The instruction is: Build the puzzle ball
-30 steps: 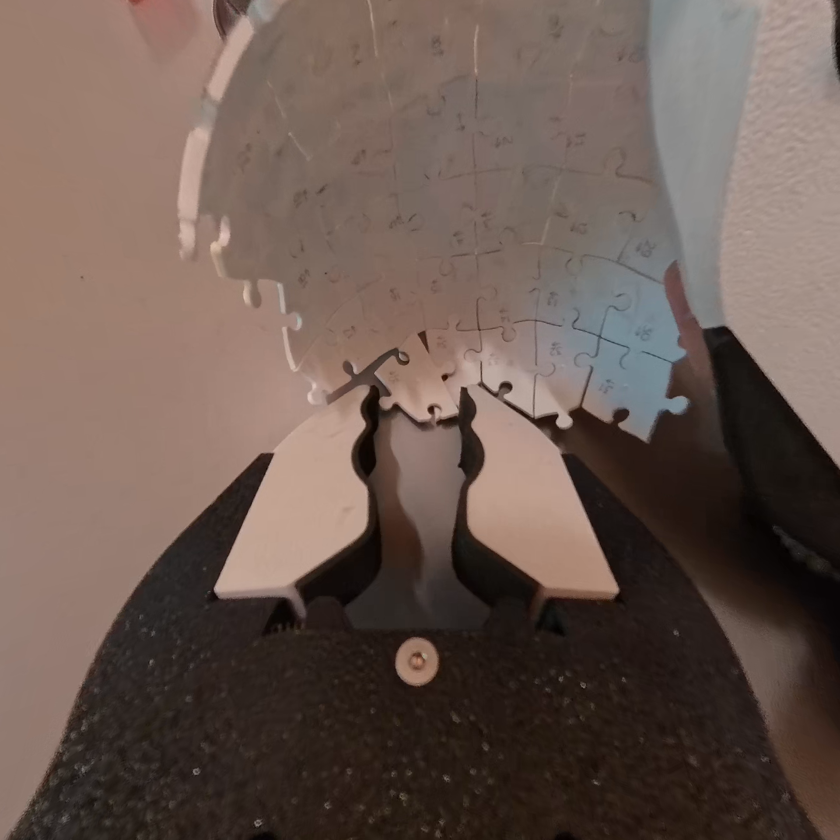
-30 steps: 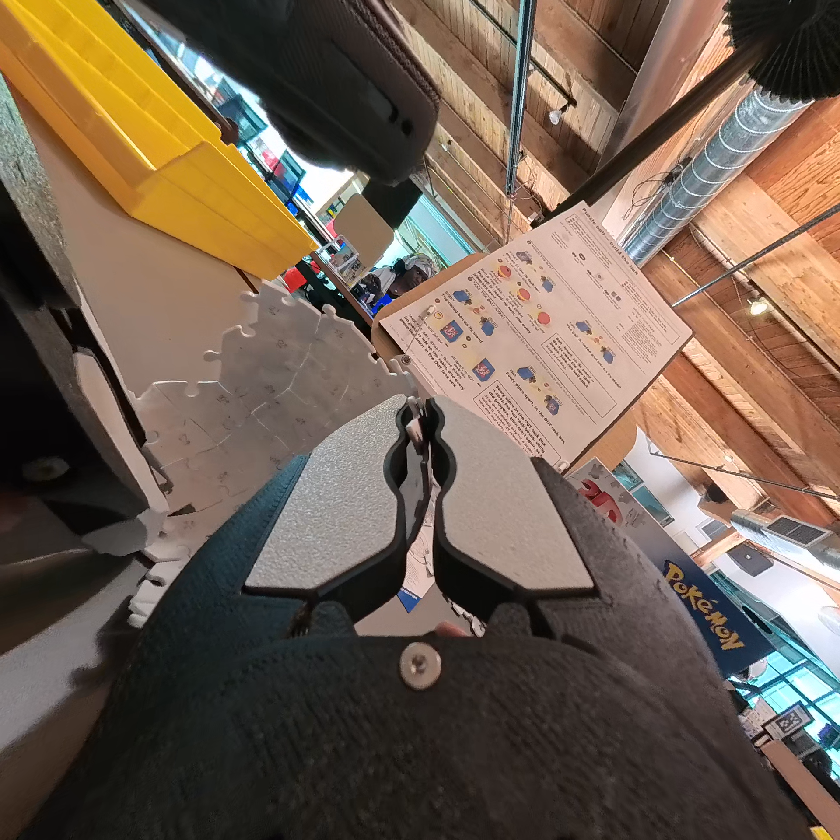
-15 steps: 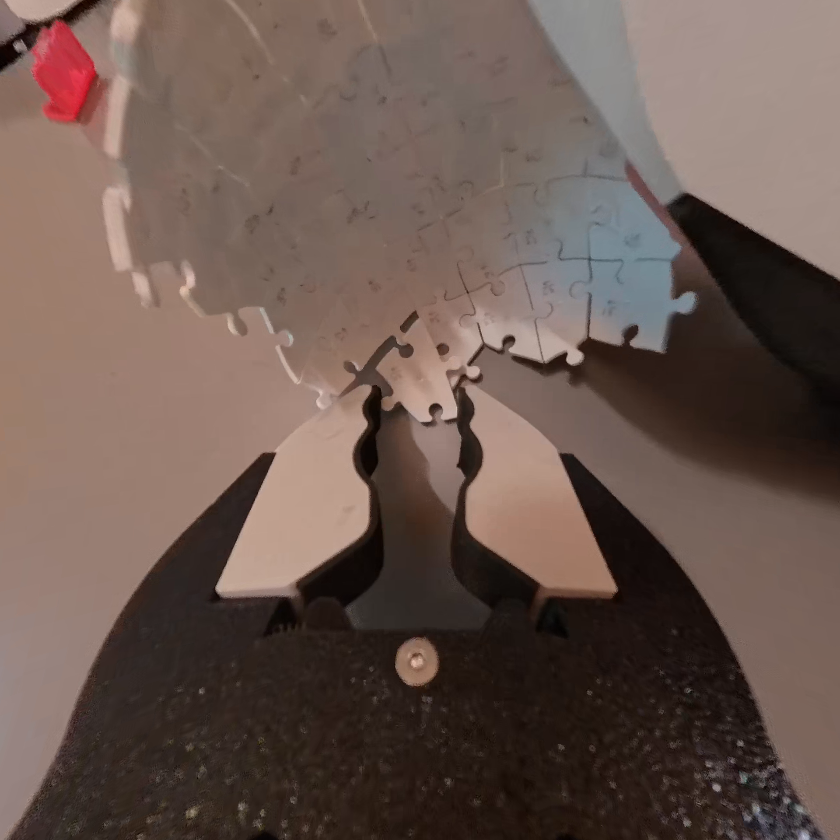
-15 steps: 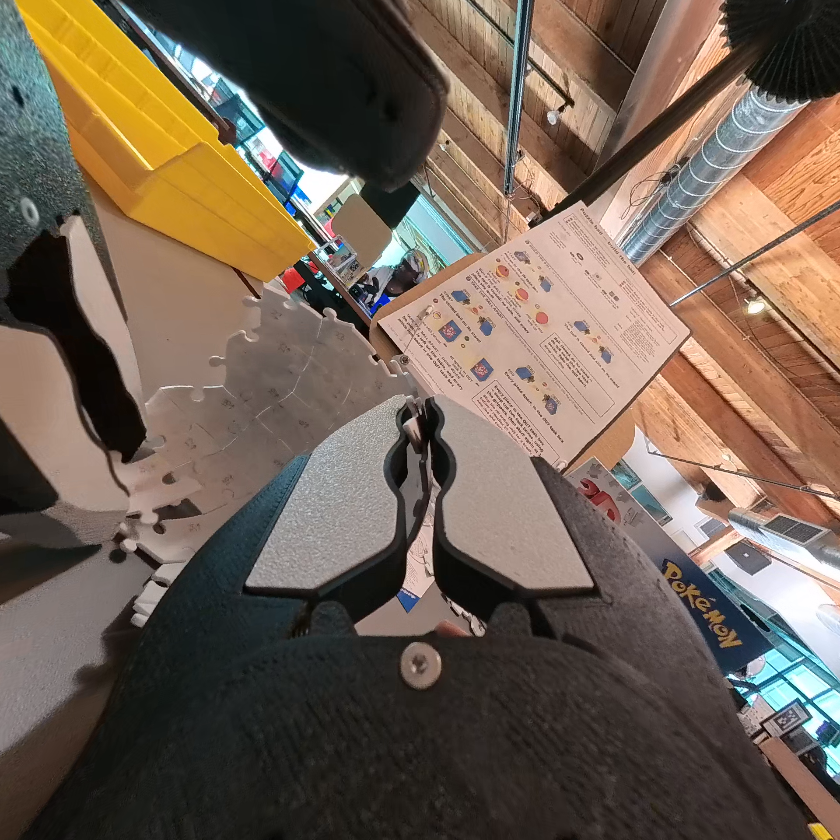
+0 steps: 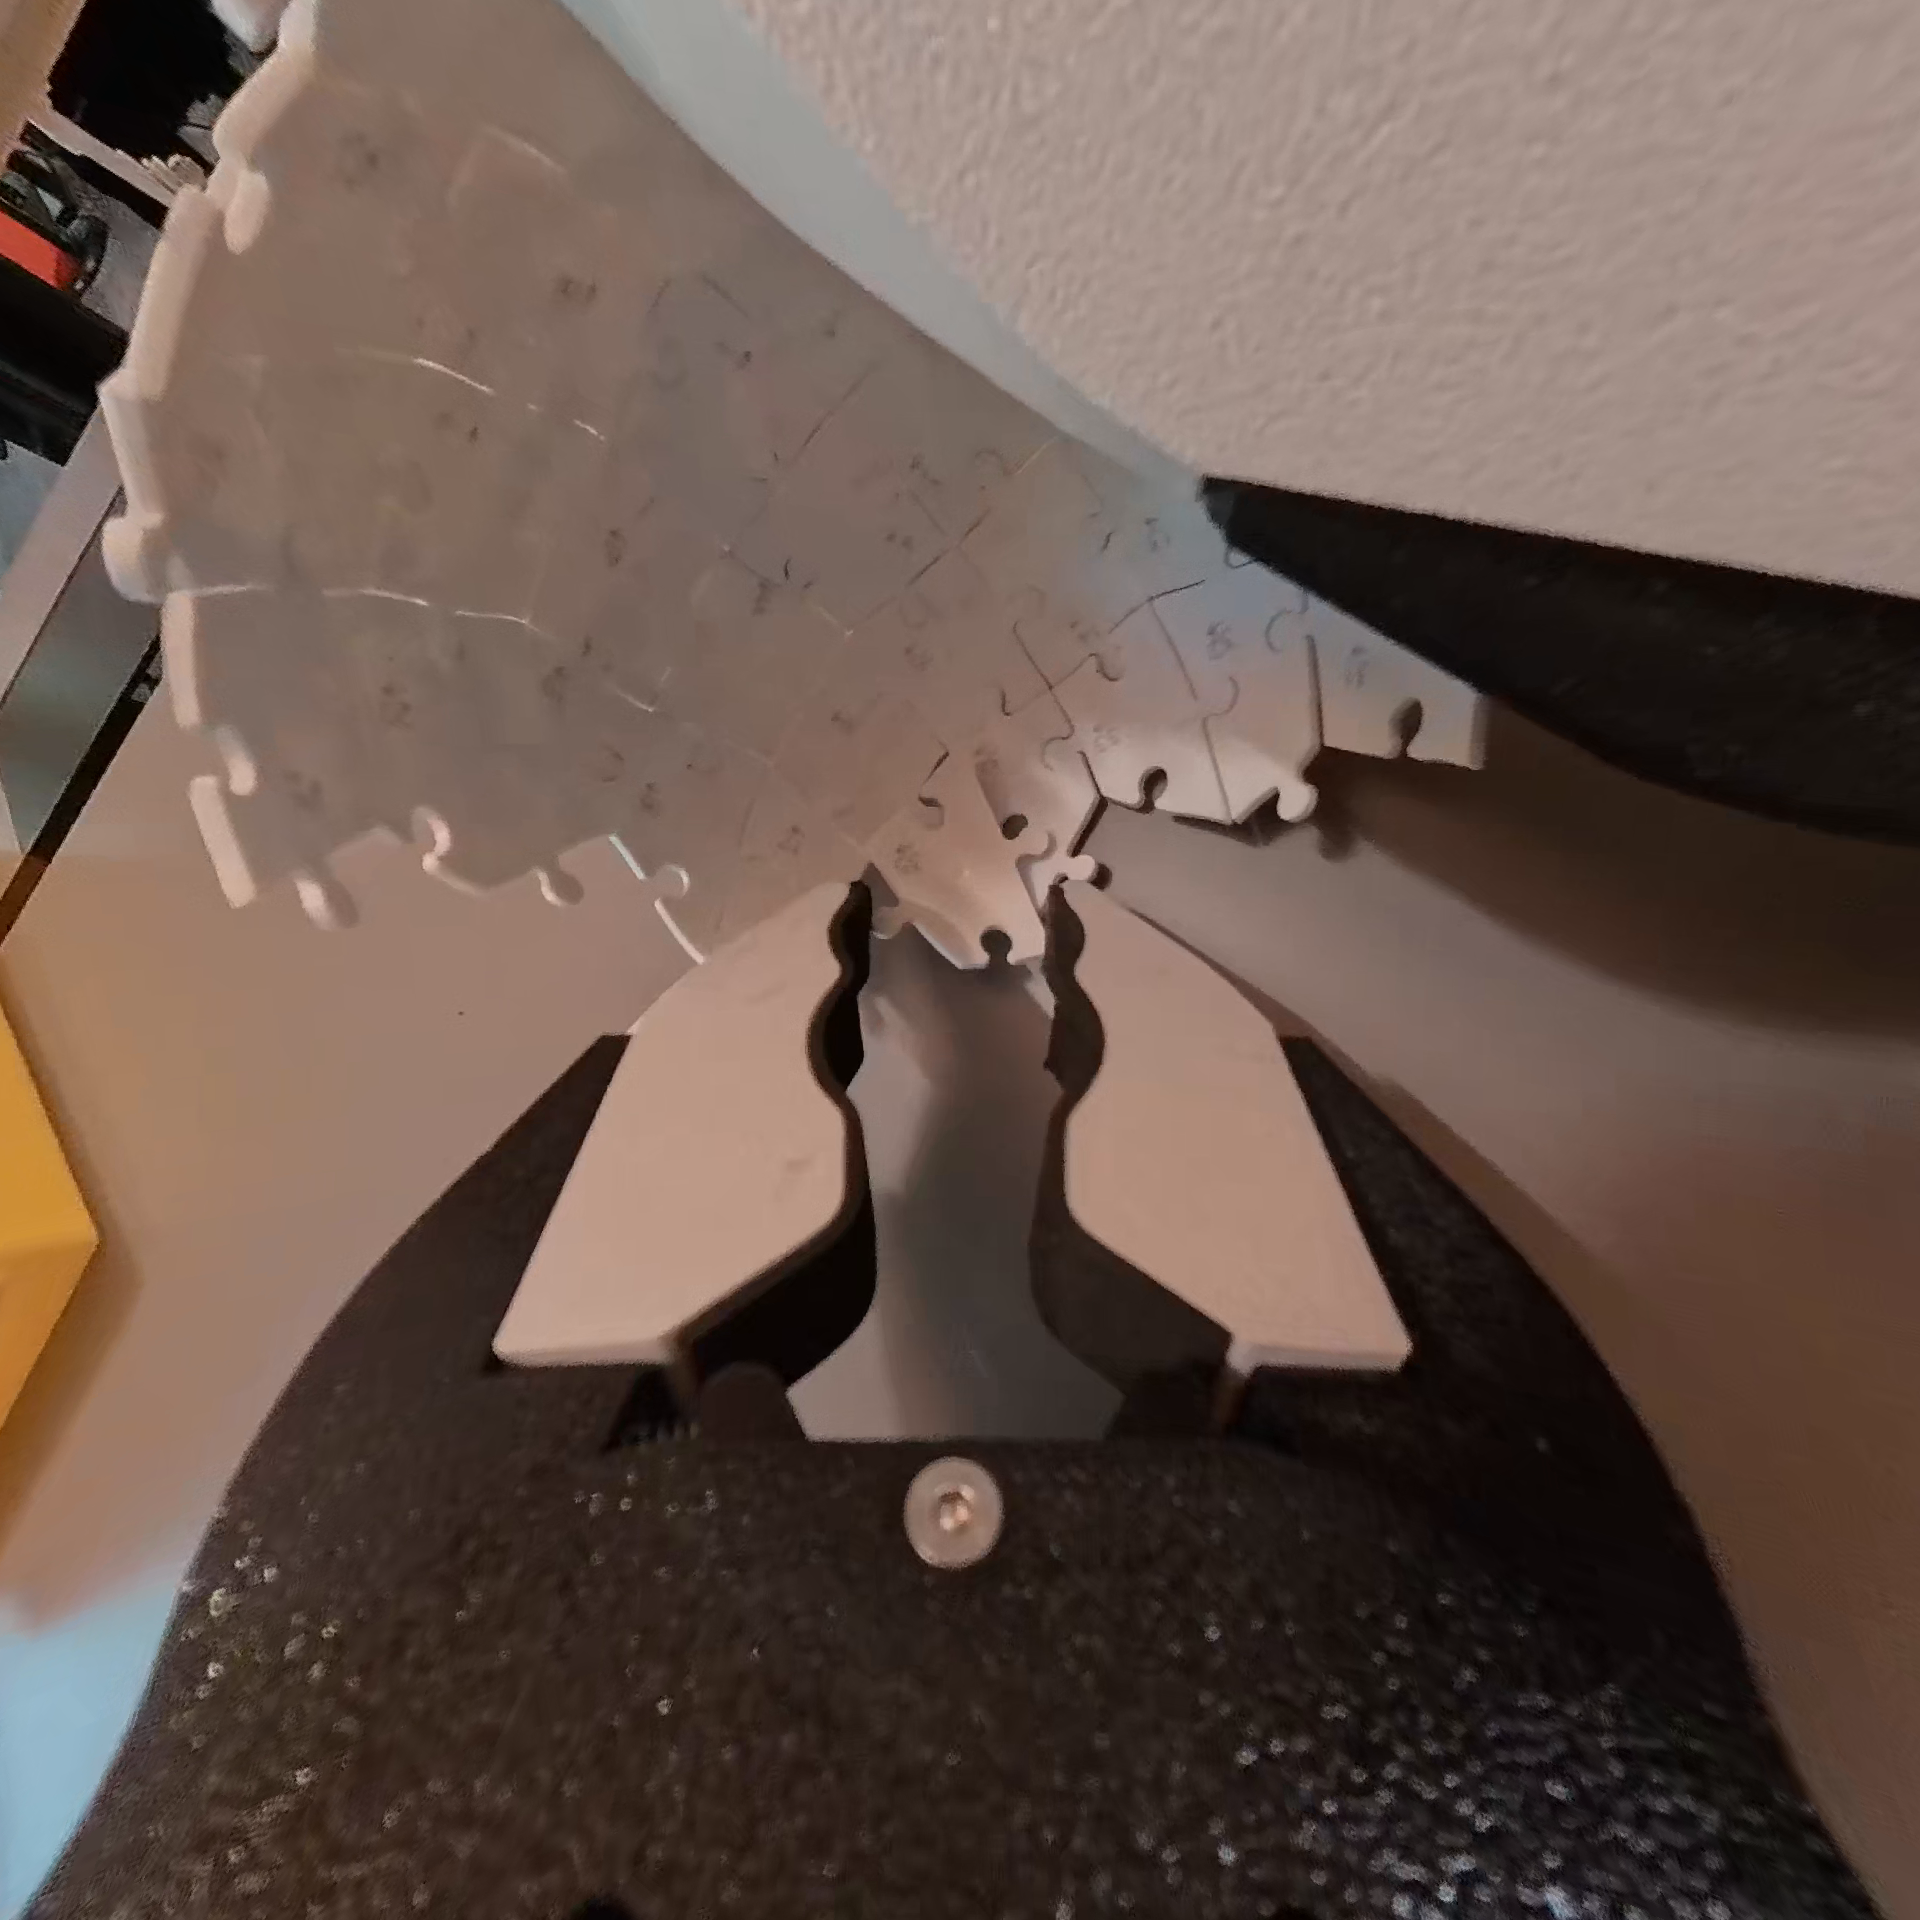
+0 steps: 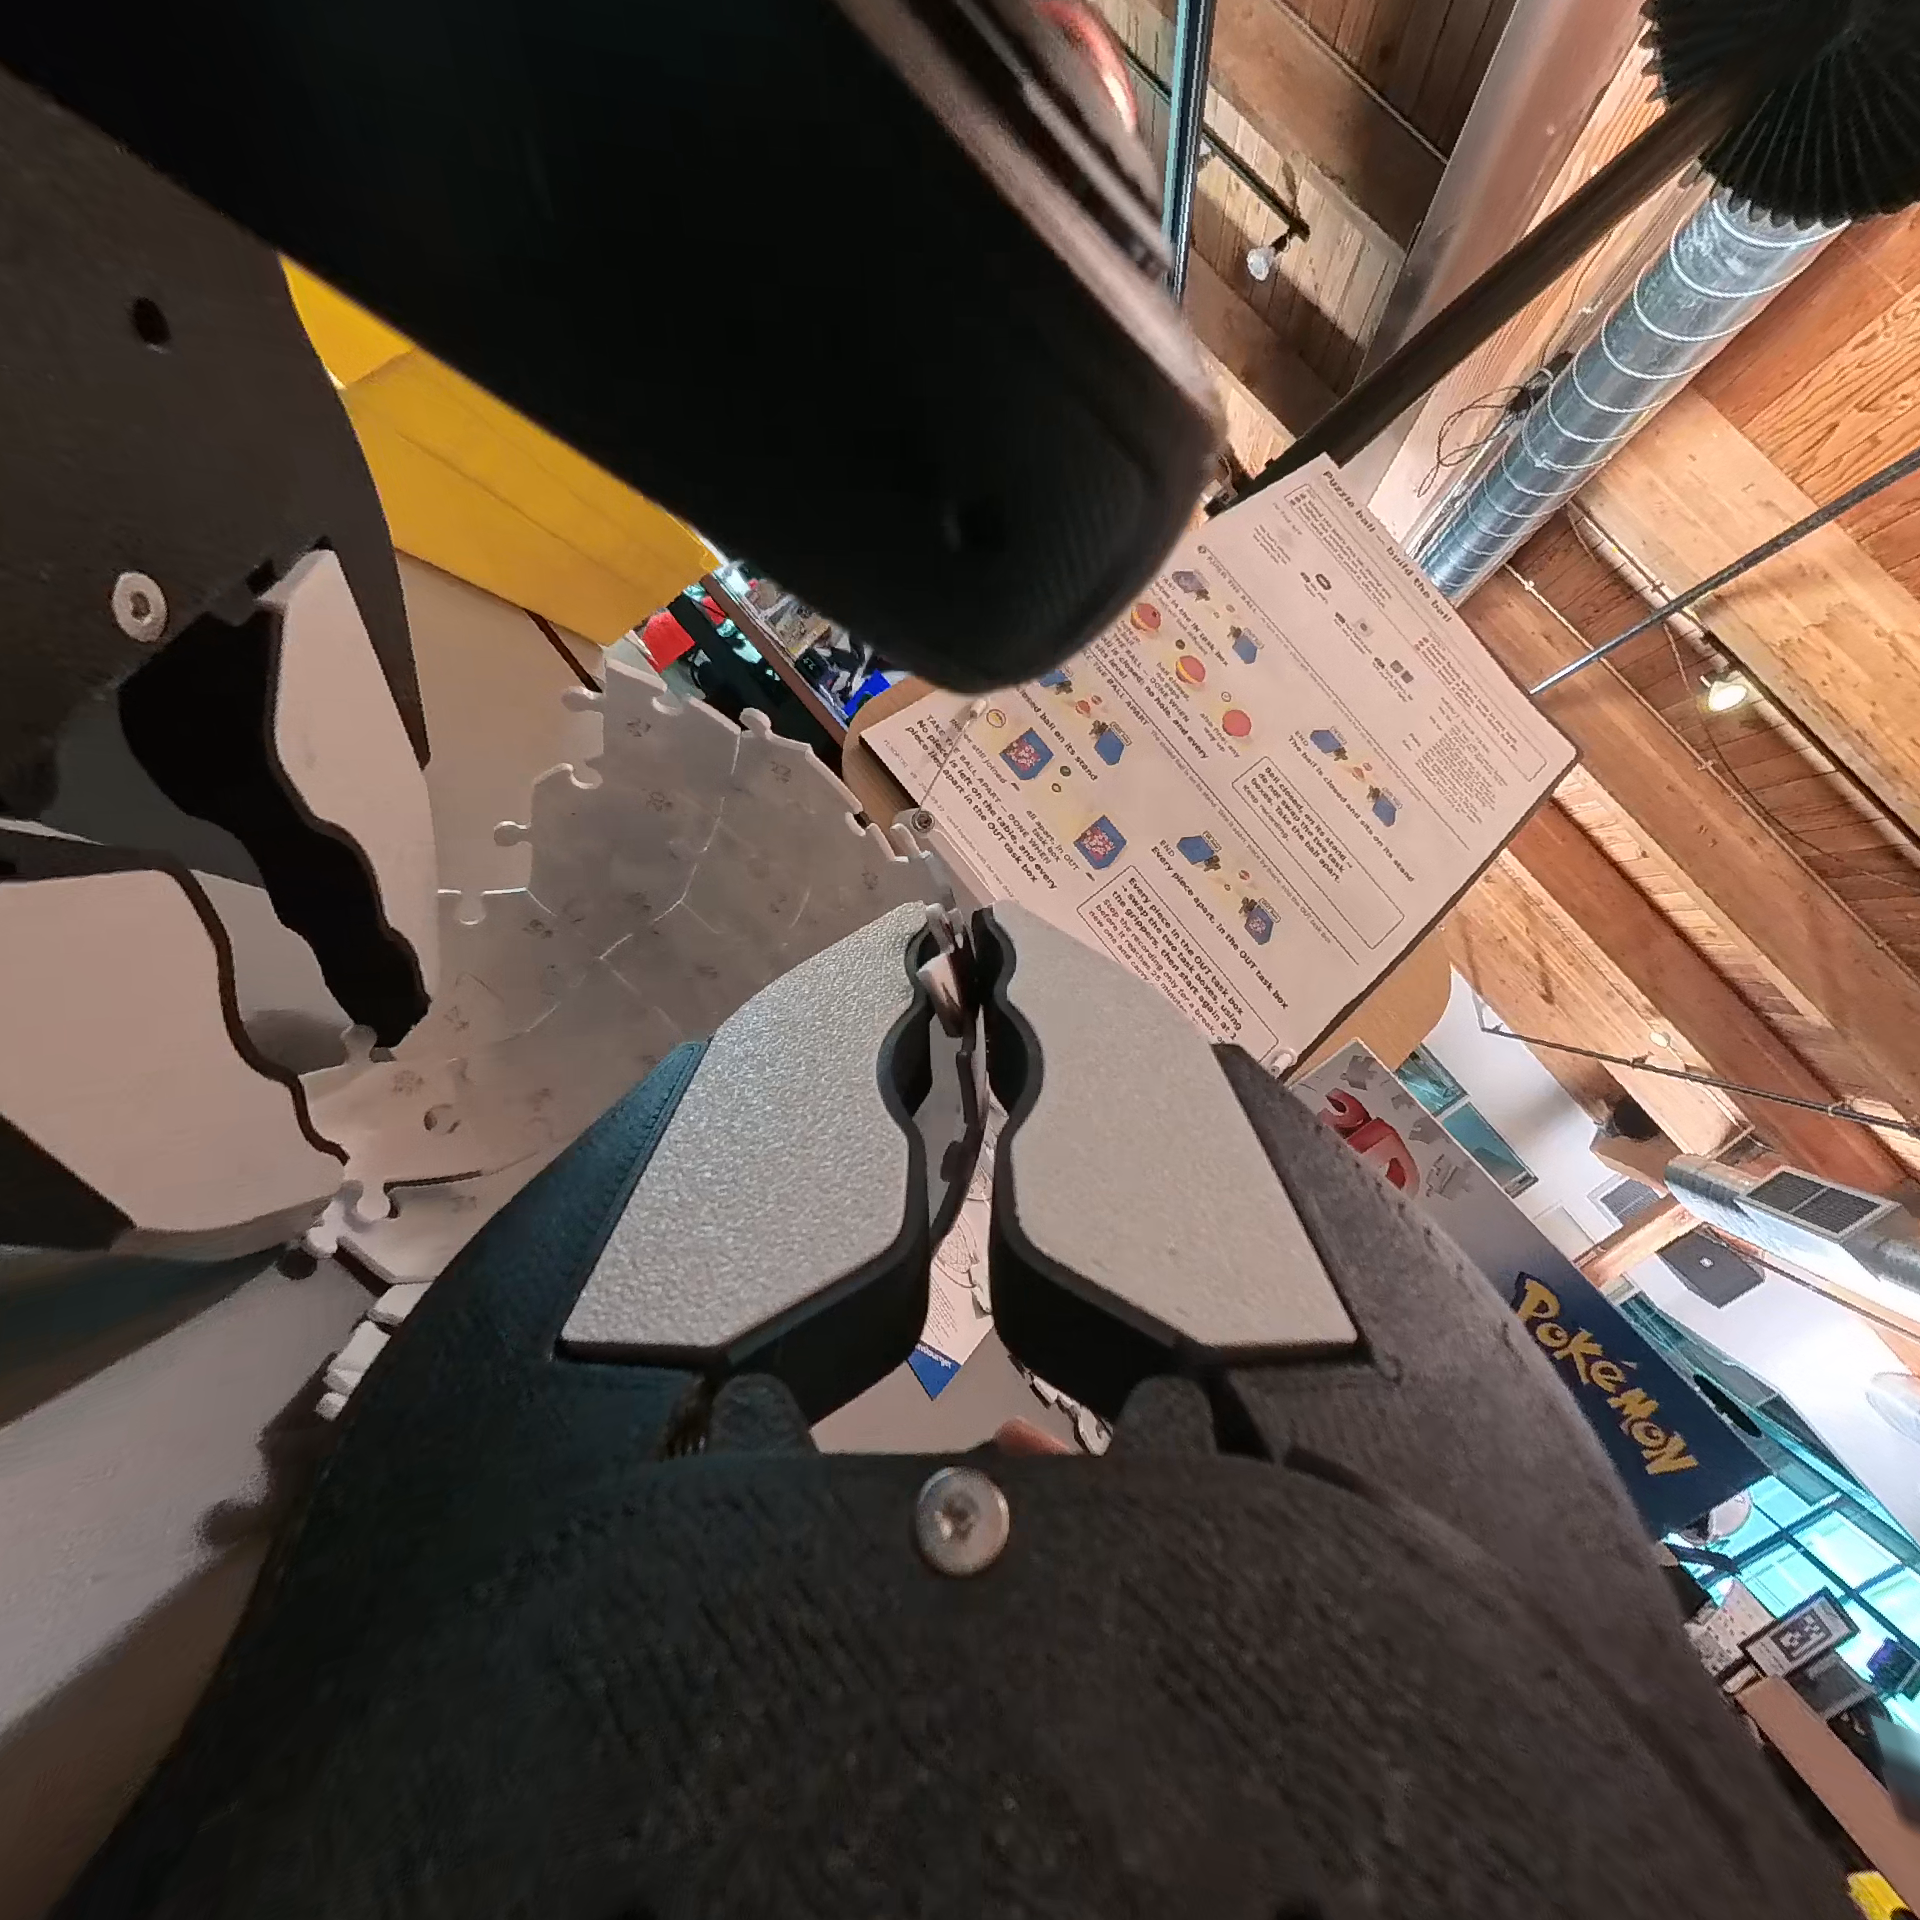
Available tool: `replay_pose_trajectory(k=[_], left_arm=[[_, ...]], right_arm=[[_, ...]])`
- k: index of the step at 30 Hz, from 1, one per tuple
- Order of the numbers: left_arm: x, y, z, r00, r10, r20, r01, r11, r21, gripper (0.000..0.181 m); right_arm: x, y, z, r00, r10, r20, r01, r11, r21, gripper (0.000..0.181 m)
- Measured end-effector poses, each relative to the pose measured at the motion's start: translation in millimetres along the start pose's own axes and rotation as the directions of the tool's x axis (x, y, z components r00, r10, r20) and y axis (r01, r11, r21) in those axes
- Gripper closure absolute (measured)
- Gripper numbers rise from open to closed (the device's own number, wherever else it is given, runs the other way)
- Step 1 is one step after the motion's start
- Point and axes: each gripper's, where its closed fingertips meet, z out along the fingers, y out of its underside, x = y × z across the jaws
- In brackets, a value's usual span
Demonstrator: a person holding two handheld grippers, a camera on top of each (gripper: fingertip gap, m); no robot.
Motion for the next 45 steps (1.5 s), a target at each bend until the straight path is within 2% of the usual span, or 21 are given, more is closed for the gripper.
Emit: replay_pose_trajectory(k=[11, 16, 18, 21, 23, 25, 35, 40, 45], left_arm=[[1, -2, -2, 0.981, -0.185, -0.055, 0.189, 0.979, 0.078, 0.15], [-2, 4, -6, 0.961, -0.275, -0.034, 0.276, 0.96, 0.044, 0.151], [-2, 10, -9, 0.922, -0.387, -0.02, 0.387, 0.922, 0.012, 0.154], [8, 16, -11, 0.814, -0.576, -0.076, 0.574, 0.817, -0.05, 0.154], [10, 15, -12, 0.764, -0.638, -0.099, 0.636, 0.77, -0.056, 0.158], [7, 17, -10, 0.769, -0.635, -0.079, 0.632, 0.773, -0.062, 0.165], [0, 17, -2, 0.861, -0.508, -0.013, 0.505, 0.859, -0.087, 0.169], [3, 14, -3, 0.892, -0.452, -0.013, 0.45, 0.891, -0.059, 0.181], [3, 11, -3, 0.917, -0.399, -0.009, 0.399, 0.917, -0.027, 0.18]], right_arm=[[0, 1, 0, 1.0, 0.012, -0.001, -0.012, 1.0, -0.004, 0.175], [0, 1, 0, 1.0, 0.013, -0.001, -0.013, 1.0, -0.004, 0.175], [0, 1, 0, 1.0, 0.012, -0.001, -0.012, 1.0, -0.003, 0.175], [0, 1, 0, 1.0, 0.01, 0.0, -0.01, 1.0, -0.003, 0.175], [0, 1, 0, 1.0, 0.01, 0.0, -0.01, 1.0, -0.003, 0.175], [0, 1, 0, 1.0, 0.009, 0.0, -0.009, 1.0, -0.002, 0.175], [0, 1, 0, 1.0, 0.008, 0.001, -0.008, 1.0, -0.002, 0.175], [0, 1, 0, 1.0, 0.007, 0.001, -0.007, 1.0, -0.002, 0.175], [0, 1, 0, 1.0, 0.006, 0.001, -0.006, 1.0, -0.003, 0.175]])
